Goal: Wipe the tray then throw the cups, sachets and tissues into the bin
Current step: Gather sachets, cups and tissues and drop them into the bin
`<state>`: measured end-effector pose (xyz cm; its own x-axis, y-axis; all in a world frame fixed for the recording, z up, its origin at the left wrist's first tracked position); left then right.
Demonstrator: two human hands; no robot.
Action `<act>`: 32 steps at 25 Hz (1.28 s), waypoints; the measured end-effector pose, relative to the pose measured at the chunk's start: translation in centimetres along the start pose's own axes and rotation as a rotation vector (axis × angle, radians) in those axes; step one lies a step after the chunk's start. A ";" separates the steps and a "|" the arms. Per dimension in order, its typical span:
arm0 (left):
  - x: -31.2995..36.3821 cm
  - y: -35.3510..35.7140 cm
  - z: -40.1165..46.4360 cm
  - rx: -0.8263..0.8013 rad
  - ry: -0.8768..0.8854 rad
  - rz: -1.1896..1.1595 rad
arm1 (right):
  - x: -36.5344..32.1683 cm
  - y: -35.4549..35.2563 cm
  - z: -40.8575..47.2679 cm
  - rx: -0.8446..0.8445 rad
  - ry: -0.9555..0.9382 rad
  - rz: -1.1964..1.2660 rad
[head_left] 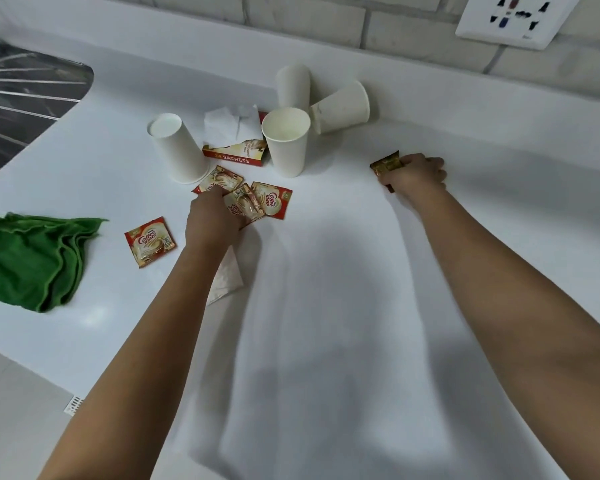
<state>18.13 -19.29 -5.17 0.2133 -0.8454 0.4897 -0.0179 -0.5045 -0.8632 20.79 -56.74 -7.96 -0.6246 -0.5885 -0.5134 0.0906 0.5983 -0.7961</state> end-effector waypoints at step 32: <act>9.0 -2.5 -8.1 0.156 0.330 -0.256 | 5.7 -6.4 -12.7 0.176 -0.303 0.547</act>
<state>12.17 -27.09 2.41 -0.1318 -0.7203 0.6810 0.1478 -0.6936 -0.7050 6.76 -57.03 -1.74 -0.2076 -0.3667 -0.9069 0.4751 0.7726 -0.4212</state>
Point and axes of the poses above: each hand's wrist, its own z-axis towards the middle knuckle, its own y-axis out of the palm, x = y × z, the point moved 10 cm from there along z, towards the middle knuckle, and after that the axes turned 2 degrees about -x, right-handed, at the moved point
